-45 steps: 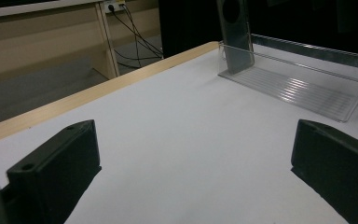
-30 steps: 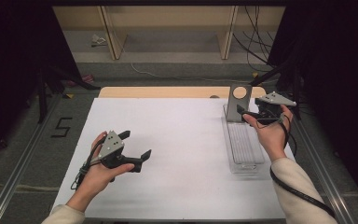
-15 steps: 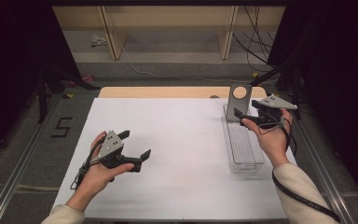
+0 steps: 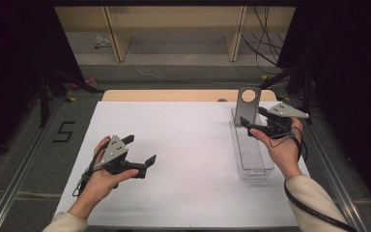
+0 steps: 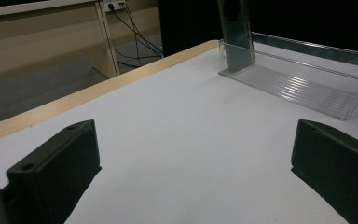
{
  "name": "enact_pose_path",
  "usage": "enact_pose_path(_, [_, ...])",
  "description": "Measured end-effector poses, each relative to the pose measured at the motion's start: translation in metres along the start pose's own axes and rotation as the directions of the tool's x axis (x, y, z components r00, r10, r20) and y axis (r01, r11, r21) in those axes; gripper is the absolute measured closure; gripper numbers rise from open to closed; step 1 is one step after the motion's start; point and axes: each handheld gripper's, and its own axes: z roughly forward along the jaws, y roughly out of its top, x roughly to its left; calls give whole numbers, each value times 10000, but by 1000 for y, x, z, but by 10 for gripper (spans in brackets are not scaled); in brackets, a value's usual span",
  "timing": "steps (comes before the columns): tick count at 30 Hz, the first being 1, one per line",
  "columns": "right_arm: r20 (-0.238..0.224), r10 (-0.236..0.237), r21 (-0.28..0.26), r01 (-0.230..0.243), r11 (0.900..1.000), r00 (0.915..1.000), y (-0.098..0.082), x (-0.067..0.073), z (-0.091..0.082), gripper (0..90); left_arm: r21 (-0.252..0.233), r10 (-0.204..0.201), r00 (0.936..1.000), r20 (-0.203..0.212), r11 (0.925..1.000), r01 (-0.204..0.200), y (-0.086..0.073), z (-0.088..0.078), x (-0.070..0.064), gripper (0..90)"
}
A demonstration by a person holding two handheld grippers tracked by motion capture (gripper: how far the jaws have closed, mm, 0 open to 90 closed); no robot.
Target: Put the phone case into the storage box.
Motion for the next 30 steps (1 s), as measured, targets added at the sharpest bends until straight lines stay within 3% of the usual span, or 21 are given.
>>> enact_pose_path(30, [-953,-231,-105,222,9997,9952,-16,18,-26,211,16,42,10000,87,10000,-42,0,-1,-2,6])
